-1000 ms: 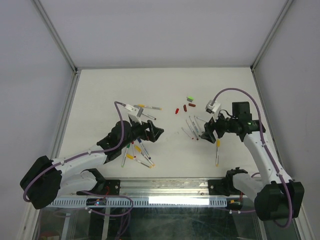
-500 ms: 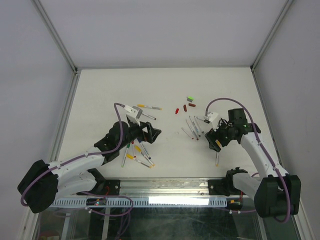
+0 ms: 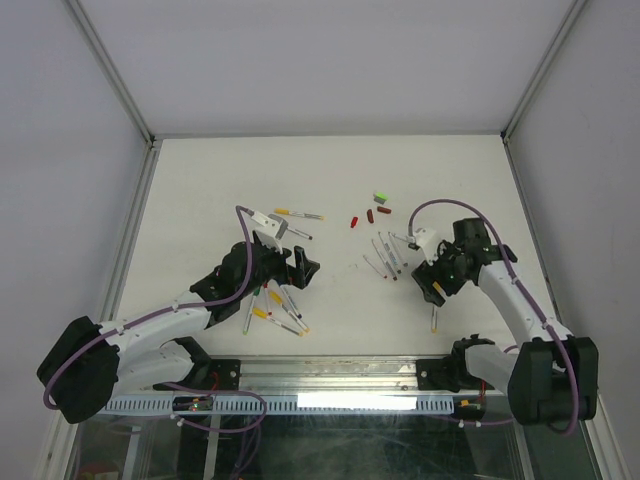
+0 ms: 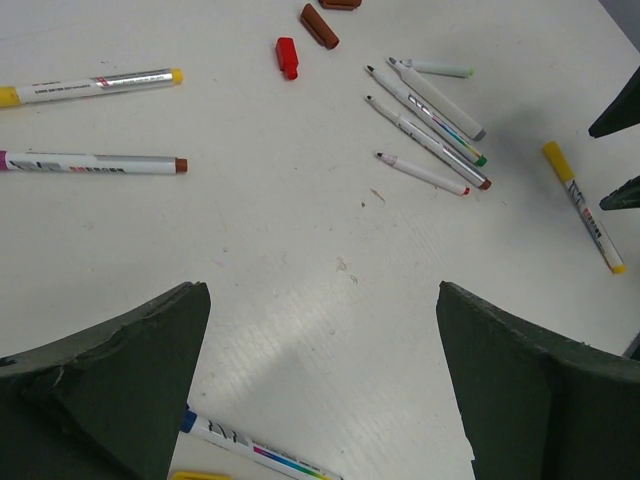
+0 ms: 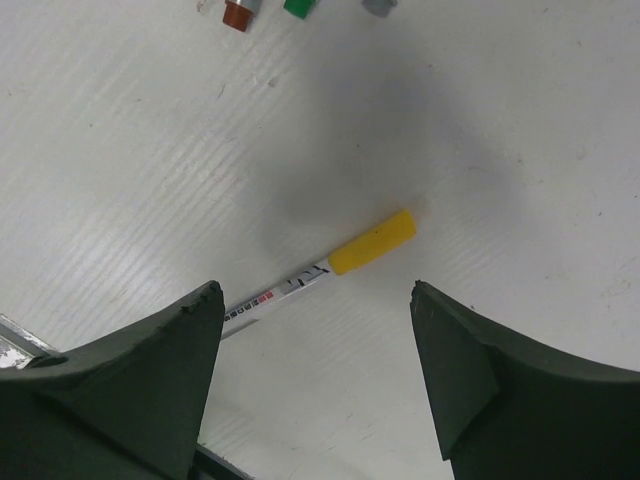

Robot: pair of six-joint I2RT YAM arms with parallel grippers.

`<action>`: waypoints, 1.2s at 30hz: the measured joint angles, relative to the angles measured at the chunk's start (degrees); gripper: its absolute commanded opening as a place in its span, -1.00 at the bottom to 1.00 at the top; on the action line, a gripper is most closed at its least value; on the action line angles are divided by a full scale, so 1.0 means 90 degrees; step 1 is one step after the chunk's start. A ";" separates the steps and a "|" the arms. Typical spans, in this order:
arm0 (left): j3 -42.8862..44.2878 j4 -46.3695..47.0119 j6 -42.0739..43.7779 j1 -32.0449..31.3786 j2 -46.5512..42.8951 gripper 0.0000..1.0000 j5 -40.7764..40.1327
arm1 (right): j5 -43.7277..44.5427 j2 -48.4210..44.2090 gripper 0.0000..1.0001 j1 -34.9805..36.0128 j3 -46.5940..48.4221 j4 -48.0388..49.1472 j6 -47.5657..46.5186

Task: Open the pen caps
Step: Pick up the pen from the center of the board.

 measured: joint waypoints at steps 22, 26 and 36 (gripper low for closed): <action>0.0000 -0.0002 0.0000 0.0000 -0.0058 0.98 -0.0024 | 0.0325 0.1013 -0.18 0.0000 -0.0095 0.0046 0.0104; 0.0000 -0.0002 0.0000 0.0000 -0.0058 0.98 -0.0024 | 0.0410 0.1093 -0.30 0.0000 -0.0095 0.0049 0.0136; 0.0000 -0.0002 -0.0002 0.0000 -0.0058 0.98 -0.0027 | 0.0682 0.1098 -0.62 -0.0007 -0.0097 0.0153 0.0226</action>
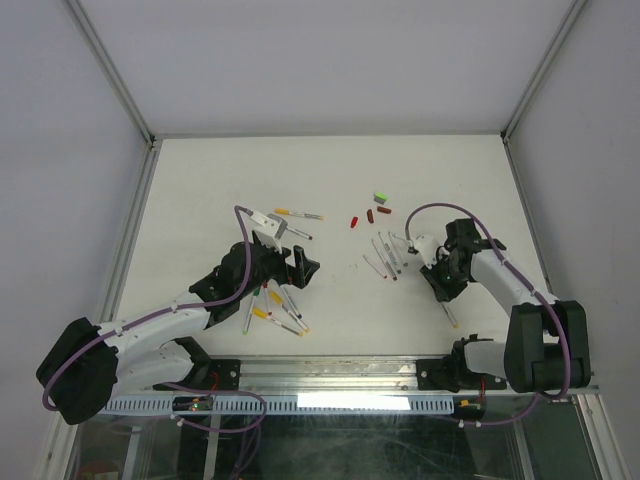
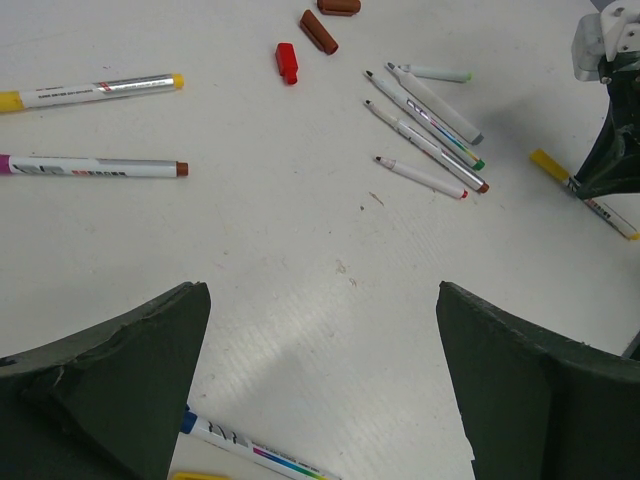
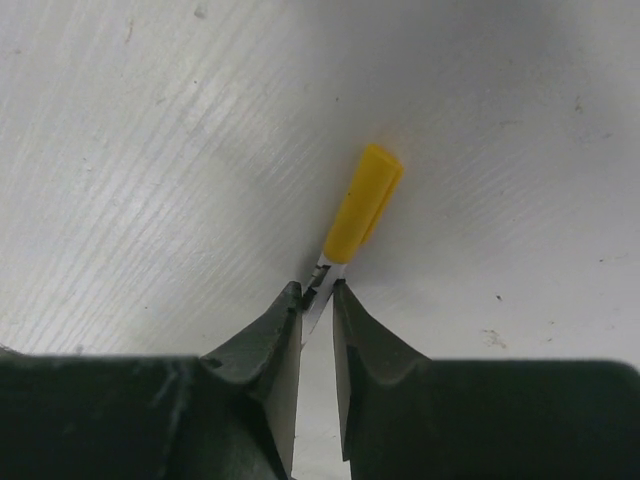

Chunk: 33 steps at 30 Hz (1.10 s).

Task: Open the pen caps
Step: Pick up the pen from the center of the board.

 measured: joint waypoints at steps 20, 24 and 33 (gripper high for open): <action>0.0000 0.0002 0.0000 0.0000 0.0000 0.98 0.0002 | 0.0359 0.0216 -0.60 -0.0034 0.0005 0.0177 0.0092; 0.0000 0.0005 0.0000 0.0000 0.0000 0.98 0.0007 | 0.0401 0.0270 -0.79 -0.0041 0.0041 0.0180 0.0095; -0.0333 0.0721 -0.0090 0.0000 -0.0277 0.98 0.0600 | 0.0340 0.0274 -1.00 -0.0027 0.0061 0.0146 0.0041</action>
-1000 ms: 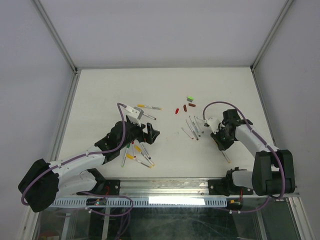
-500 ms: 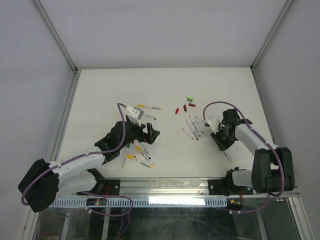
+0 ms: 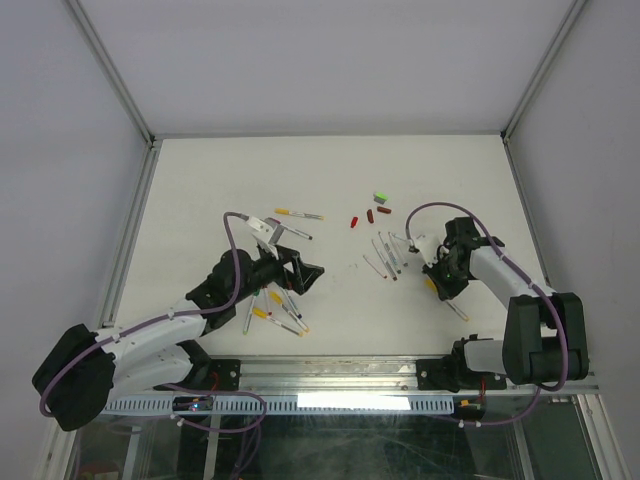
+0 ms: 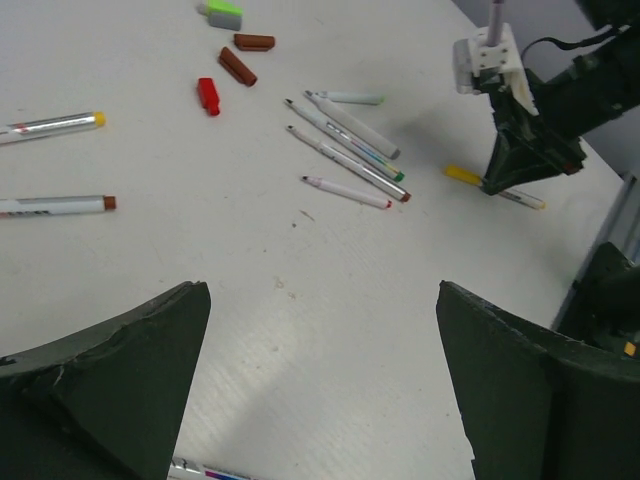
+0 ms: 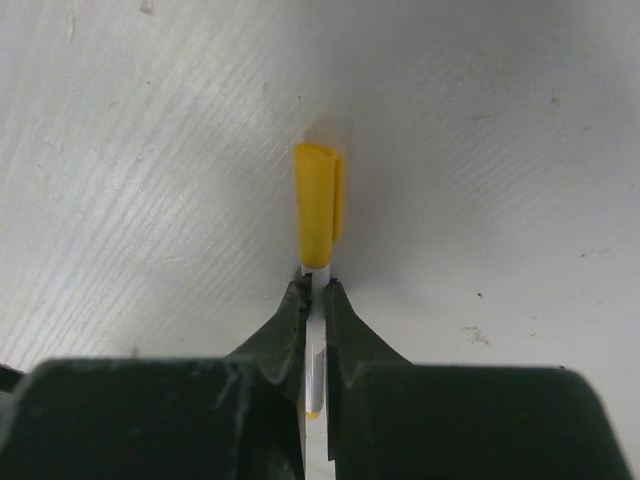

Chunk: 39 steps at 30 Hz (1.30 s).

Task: Open the pen caps
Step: Pick up the pen from the center of the board.

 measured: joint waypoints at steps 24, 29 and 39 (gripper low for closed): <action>-0.1292 0.1936 -0.1013 0.0000 -0.1610 0.98 0.0056 | -0.1039 -0.0002 -0.99 0.2166 0.0012 -0.0648 -0.0379; -0.1423 0.1931 -0.1122 0.0000 -0.1656 0.98 -0.0138 | -0.0865 0.0015 -0.81 0.2484 0.0012 -0.0602 -0.0323; -0.1443 0.2001 -0.1311 0.0000 -0.1418 0.98 -0.0291 | -0.0175 -0.0015 -0.55 0.2589 0.0012 -0.0316 -0.0136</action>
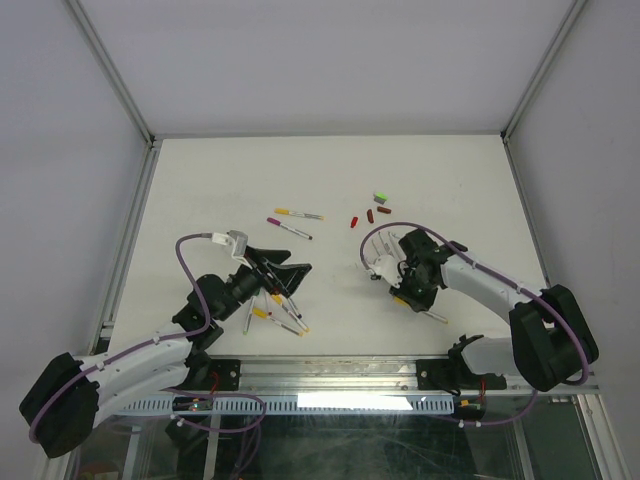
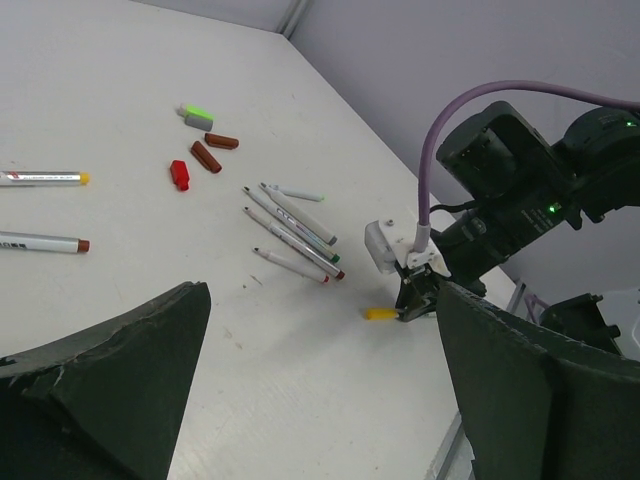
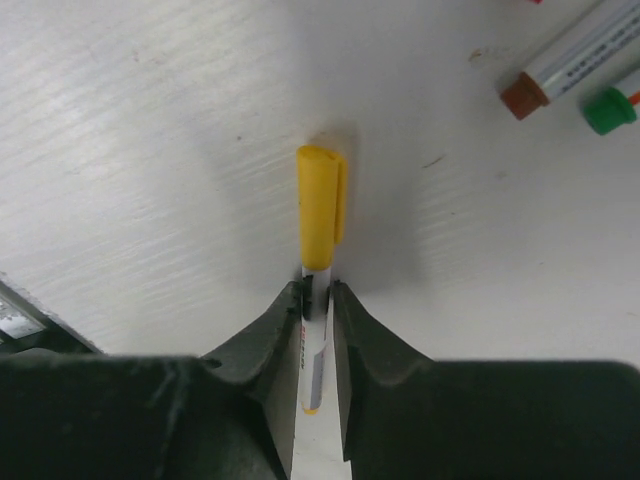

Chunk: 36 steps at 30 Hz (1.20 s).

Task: Open the pen caps
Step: Pick up the pen from the center of the board.

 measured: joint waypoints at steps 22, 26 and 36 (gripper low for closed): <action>-0.0418 0.1037 -0.0767 0.0000 0.0697 0.95 0.0046 | 0.0296 -0.0002 -1.00 0.0202 -0.0010 0.0117 0.0027; -0.0444 0.1637 -0.1144 0.0000 0.1239 0.92 0.0214 | 0.0017 -0.0107 -1.00 0.0121 -0.0010 0.0097 0.0034; -0.0459 0.3339 -0.1967 -0.0092 0.2849 0.89 0.0386 | -0.0894 -0.0772 -1.00 -0.0328 0.0136 -0.0078 0.0019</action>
